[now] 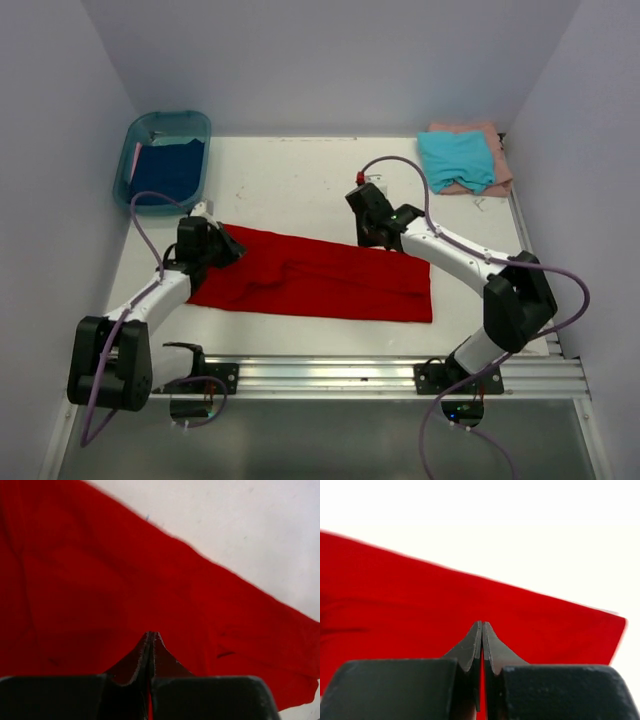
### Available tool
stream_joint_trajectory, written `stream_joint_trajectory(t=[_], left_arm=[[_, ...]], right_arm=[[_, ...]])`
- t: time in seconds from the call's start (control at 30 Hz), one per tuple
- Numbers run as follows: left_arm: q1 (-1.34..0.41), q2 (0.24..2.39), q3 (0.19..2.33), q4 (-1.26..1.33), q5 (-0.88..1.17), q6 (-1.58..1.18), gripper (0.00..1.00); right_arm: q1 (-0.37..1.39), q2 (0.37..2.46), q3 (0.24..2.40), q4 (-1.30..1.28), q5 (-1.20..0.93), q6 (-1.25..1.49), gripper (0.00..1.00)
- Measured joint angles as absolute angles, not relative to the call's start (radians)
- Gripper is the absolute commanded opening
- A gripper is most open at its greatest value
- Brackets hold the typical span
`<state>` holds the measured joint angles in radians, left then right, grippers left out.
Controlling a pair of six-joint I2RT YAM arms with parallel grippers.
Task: Fold and stack the t-shirts
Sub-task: Rotate the tshirt 90 degrees
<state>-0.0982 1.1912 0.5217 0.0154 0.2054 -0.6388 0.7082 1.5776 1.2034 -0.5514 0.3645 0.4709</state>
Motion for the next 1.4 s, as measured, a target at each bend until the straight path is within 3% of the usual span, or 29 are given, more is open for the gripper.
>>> stream_joint_trajectory(t=[0.23,0.6,0.97,1.13,1.4], left_arm=[[-0.107,1.243,0.405,0.002,0.226,-0.671,0.00],[-0.130,1.180,0.393,-0.026,0.228,-0.688,0.00],[-0.133,1.278,0.384,0.047,0.229,-0.723,0.00],[-0.134,1.404,0.466,0.099,0.224,-0.743,0.00],[-0.139,1.695,0.769,0.087,0.200,-0.747,0.00]], right_arm=[[0.702,1.665,1.143,-0.524,0.358,0.471,0.00],[0.707,1.682,1.066,-0.464,0.313,0.481,0.00],[0.707,1.719,0.987,-0.368,0.259,0.501,0.00],[0.707,1.684,0.933,-0.313,0.244,0.506,0.00],[0.750,1.592,0.844,-0.326,0.211,0.520,0.00]])
